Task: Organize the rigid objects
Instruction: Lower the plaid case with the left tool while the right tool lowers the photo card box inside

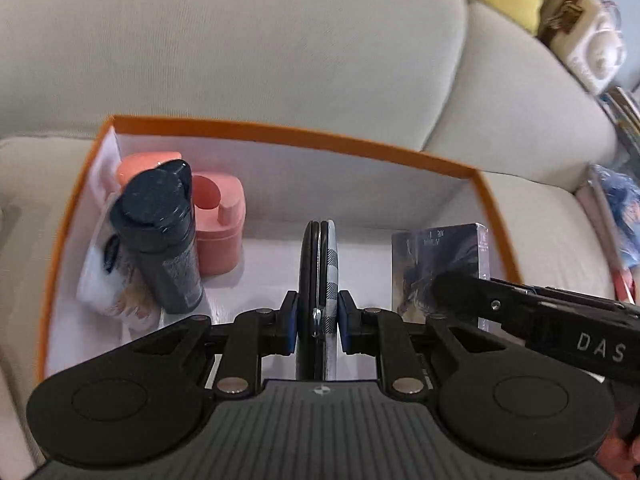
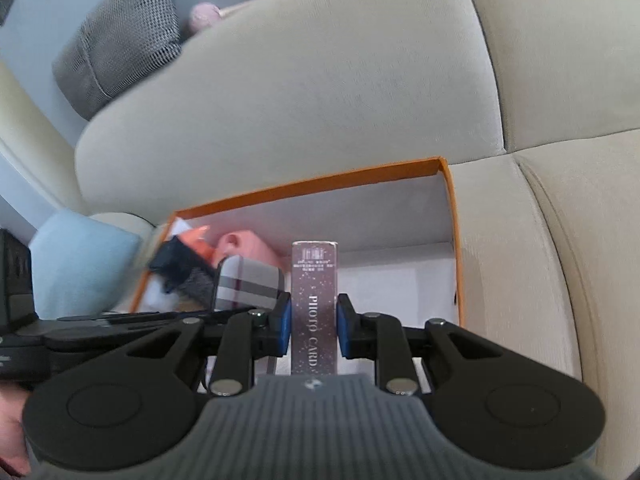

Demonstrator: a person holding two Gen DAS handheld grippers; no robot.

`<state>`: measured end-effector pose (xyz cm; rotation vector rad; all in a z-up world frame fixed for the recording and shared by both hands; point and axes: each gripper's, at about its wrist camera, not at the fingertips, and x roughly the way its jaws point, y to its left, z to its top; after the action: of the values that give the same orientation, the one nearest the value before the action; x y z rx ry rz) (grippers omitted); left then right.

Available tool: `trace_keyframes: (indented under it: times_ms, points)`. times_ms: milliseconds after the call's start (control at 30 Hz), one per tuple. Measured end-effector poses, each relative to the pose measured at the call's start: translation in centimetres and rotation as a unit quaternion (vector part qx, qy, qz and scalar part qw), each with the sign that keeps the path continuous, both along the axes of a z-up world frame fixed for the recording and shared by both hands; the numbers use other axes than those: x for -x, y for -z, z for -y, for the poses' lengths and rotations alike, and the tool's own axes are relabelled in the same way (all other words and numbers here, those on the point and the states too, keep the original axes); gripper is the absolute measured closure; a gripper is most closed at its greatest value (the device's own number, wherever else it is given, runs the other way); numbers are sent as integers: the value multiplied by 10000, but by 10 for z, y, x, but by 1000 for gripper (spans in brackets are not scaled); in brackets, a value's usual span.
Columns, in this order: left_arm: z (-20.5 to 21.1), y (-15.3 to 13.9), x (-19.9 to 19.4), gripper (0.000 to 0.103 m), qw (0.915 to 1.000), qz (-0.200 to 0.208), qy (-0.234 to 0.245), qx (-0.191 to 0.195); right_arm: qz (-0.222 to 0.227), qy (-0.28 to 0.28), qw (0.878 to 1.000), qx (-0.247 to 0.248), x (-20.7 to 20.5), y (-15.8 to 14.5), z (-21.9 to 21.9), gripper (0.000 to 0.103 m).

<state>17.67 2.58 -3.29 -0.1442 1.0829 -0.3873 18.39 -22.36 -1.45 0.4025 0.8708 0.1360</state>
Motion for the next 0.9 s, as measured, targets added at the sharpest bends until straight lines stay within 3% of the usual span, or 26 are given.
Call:
trace_keyframes:
  times_ms: [267, 533, 633, 800, 900]
  points:
    - [14, 25, -27, 81, 9995, -142, 71, -259, -214, -125, 9995, 220, -51, 31, -4, 80]
    - [10, 33, -37, 80, 9996, -116, -87, -257, -335, -187, 9987, 345, -68, 46, -6, 80]
    - [10, 32, -31, 72, 9989, -73, -57, -458, -350, -187, 9985, 364, -68, 46, -8, 80]
    - [12, 25, -11, 49, 9965, 130, 76, -822, -371, -147, 9984, 402, -65, 44, -6, 80]
    - [11, 23, -4, 47, 9946, 127, 215, -1011, -391, -109, 9983, 410, -63, 42, -4, 80]
